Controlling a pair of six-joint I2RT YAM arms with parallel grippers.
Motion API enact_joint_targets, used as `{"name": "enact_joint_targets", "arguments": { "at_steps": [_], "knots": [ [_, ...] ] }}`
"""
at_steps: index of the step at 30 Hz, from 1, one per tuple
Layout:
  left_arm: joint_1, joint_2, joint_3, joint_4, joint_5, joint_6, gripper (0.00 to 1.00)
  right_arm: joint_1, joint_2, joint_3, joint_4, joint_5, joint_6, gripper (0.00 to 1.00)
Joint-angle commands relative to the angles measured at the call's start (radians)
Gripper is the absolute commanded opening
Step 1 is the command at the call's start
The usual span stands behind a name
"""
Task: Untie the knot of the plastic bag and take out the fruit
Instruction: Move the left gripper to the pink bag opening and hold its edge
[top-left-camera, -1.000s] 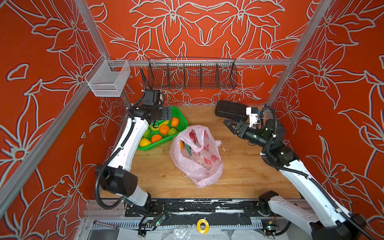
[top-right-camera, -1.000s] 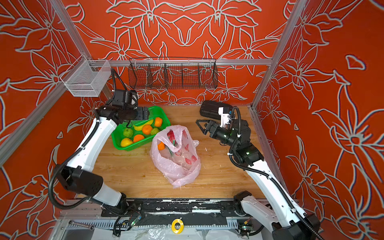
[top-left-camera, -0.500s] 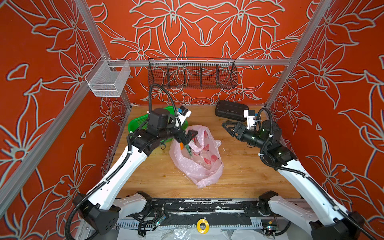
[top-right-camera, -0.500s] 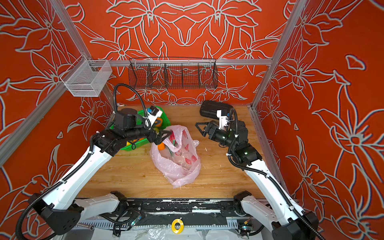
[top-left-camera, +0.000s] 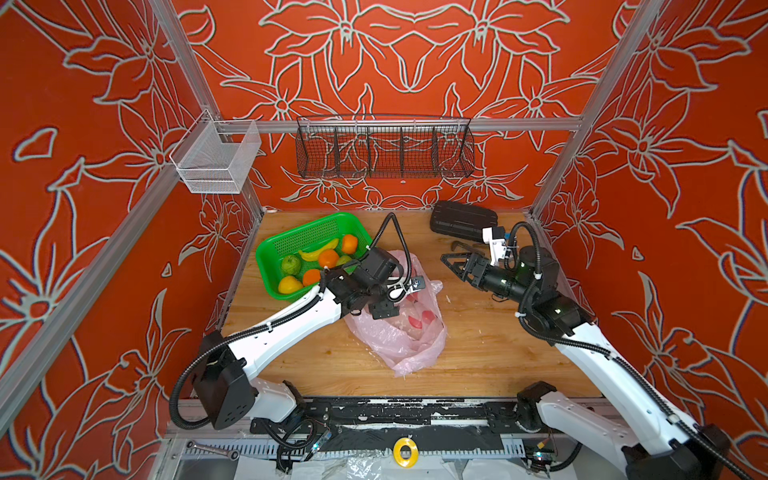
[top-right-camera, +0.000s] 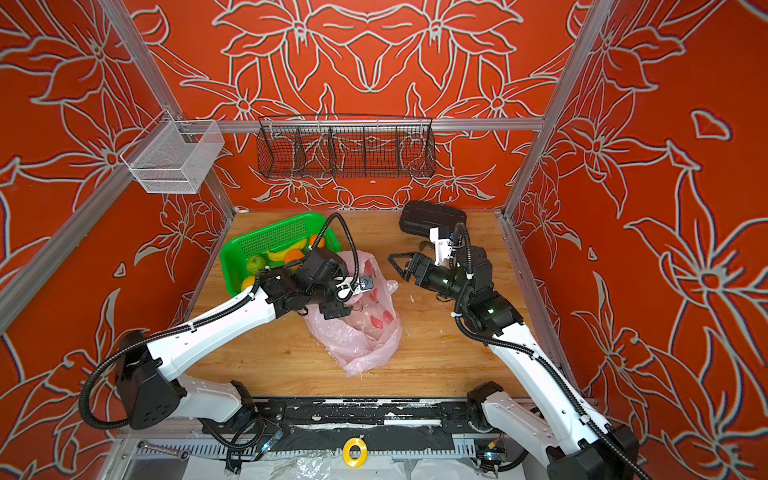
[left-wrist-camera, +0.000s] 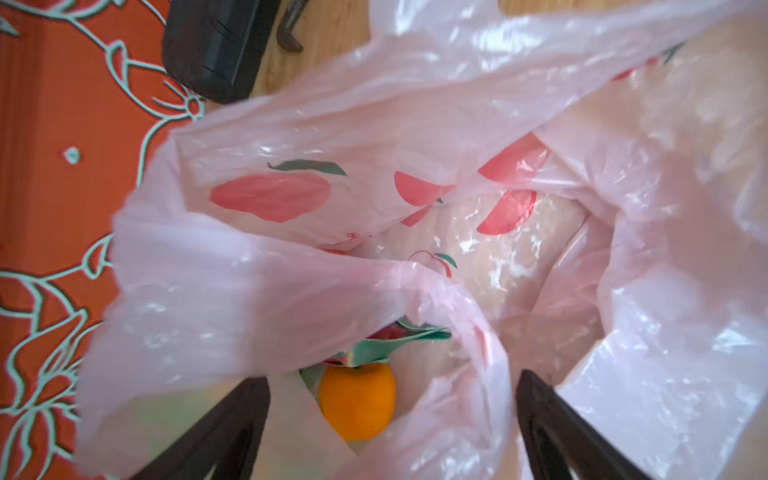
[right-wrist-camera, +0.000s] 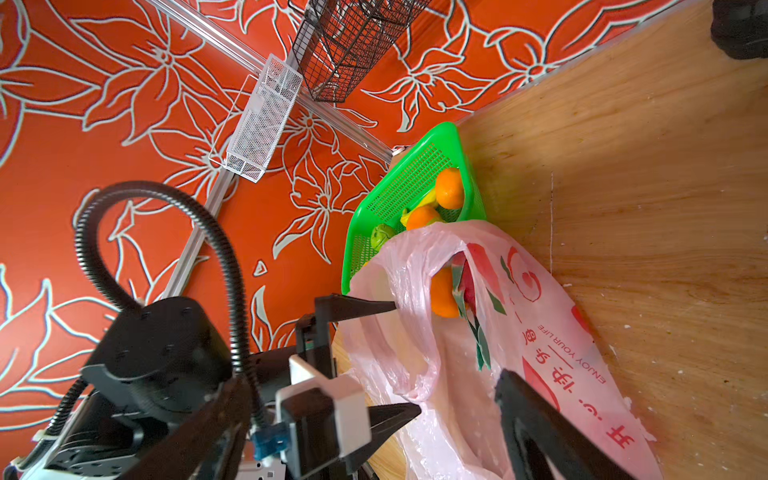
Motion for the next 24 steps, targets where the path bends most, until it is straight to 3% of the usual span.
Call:
{"name": "enact_joint_targets", "arguments": {
  "at_steps": [1,4,7,16,20,24],
  "knots": [
    [-0.006,0.018,-0.006,0.028,-0.037,0.092,0.92,0.008,-0.029,-0.014,-0.029,0.009,-0.019,0.94],
    [-0.005,0.052,-0.003,0.044,-0.09,0.083,0.84,0.011,-0.042,-0.016,-0.041,0.016,-0.024,0.94],
    [-0.006,0.057,0.023,0.05,-0.114,0.03,0.51,0.017,-0.045,-0.024,-0.03,0.013,-0.02,0.94],
    [-0.003,0.012,0.059,0.039,-0.071,-0.092,0.04,0.112,-0.015,-0.033,0.02,0.029,-0.025,0.92],
    [0.021,-0.022,0.055,0.066,-0.048,-0.182,0.0,0.195,0.009,-0.039,0.039,0.058,-0.047,0.9],
    [0.117,-0.05,0.093,0.066,-0.015,-0.362,0.0,0.291,0.032,-0.088,0.103,0.099,-0.042,0.88]
  ]
}}
